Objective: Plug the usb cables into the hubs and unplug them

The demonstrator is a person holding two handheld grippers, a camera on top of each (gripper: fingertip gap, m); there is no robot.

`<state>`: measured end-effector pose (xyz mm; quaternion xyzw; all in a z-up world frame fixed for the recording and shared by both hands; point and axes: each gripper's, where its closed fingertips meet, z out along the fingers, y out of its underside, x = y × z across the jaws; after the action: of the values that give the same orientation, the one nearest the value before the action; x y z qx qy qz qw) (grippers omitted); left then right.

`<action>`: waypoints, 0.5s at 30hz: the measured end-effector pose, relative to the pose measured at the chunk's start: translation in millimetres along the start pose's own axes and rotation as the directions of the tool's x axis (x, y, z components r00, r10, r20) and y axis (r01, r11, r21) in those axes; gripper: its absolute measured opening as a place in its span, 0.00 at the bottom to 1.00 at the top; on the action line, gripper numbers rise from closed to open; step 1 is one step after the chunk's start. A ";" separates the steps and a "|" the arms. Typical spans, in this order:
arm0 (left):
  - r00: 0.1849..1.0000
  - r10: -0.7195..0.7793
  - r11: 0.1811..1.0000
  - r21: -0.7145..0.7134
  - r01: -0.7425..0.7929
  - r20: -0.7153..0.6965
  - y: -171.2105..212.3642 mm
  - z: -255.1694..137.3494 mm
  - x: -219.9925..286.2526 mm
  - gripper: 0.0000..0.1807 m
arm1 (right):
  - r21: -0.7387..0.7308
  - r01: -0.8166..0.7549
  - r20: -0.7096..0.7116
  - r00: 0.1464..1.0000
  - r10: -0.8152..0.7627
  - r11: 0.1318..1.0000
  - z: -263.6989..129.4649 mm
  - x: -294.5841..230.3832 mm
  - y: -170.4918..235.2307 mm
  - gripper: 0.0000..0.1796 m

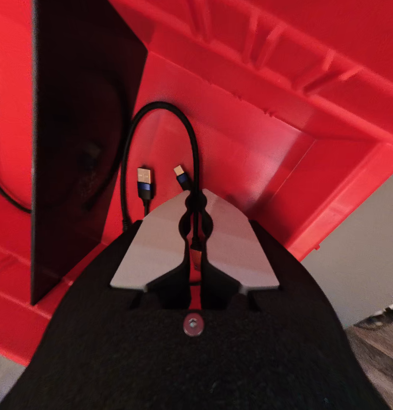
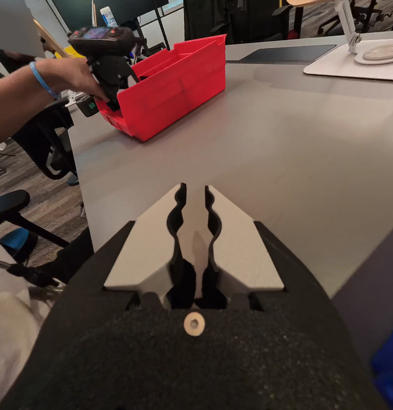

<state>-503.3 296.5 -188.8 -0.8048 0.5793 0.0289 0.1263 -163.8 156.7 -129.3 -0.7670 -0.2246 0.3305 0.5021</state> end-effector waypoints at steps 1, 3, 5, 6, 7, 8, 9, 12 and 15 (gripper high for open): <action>0.999 -0.011 1.000 0.027 0.010 0.030 -2.2 -3.8 -2.4 0.02 | 0.004 -0.010 0.006 1.000 0.010 1.000 -0.2 -0.3 -0.4 0.08; 0.993 -0.062 0.994 0.101 0.052 0.100 -9.2 -20.9 -10.6 0.02 | 0.012 -0.031 0.015 0.999 0.030 0.999 -1.2 -1.0 -1.0 0.08; 0.978 -0.102 0.980 0.186 0.068 0.183 -16.3 -50.4 -20.1 0.02 | 0.013 -0.043 0.022 0.999 0.043 0.999 -3.1 -2.4 -1.0 0.08; 0.965 -0.115 0.971 0.230 0.059 0.235 -20.0 -70.1 -24.7 0.02 | 0.016 -0.044 0.022 0.999 0.044 0.999 -4.7 -3.0 -1.4 0.08; 0.946 -0.138 0.959 0.280 0.053 0.295 -24.6 -93.4 -29.9 0.02 | 0.020 -0.042 0.018 0.999 0.042 0.999 -6.5 -3.3 -1.8 0.07; 0.920 -0.176 0.938 0.342 0.049 0.351 -30.8 -120.3 -34.1 0.02 | 0.022 -0.038 0.013 0.999 0.038 0.999 -8.3 -3.5 -1.9 0.07; 0.891 -0.222 0.908 0.417 0.041 0.395 -39.1 -149.3 -35.4 0.02 | 0.025 -0.035 0.007 0.999 0.034 0.999 -10.0 -3.6 -2.0 0.07; 0.867 -0.227 0.790 0.605 -0.102 0.443 -77.5 -221.2 -6.8 0.02 | 0.042 -0.034 0.000 0.999 0.034 0.999 -15.6 -4.9 -4.6 0.06; 0.871 -0.060 0.678 0.660 -0.323 0.488 -129.4 -237.4 55.4 0.02 | 0.066 -0.039 -0.003 0.999 0.039 0.997 -21.9 -5.6 -7.1 0.06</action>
<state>-387.3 227.5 52.0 -0.6109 0.5521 0.0022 0.5675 -151.7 142.1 -115.1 -0.7550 -0.1975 0.3457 0.5210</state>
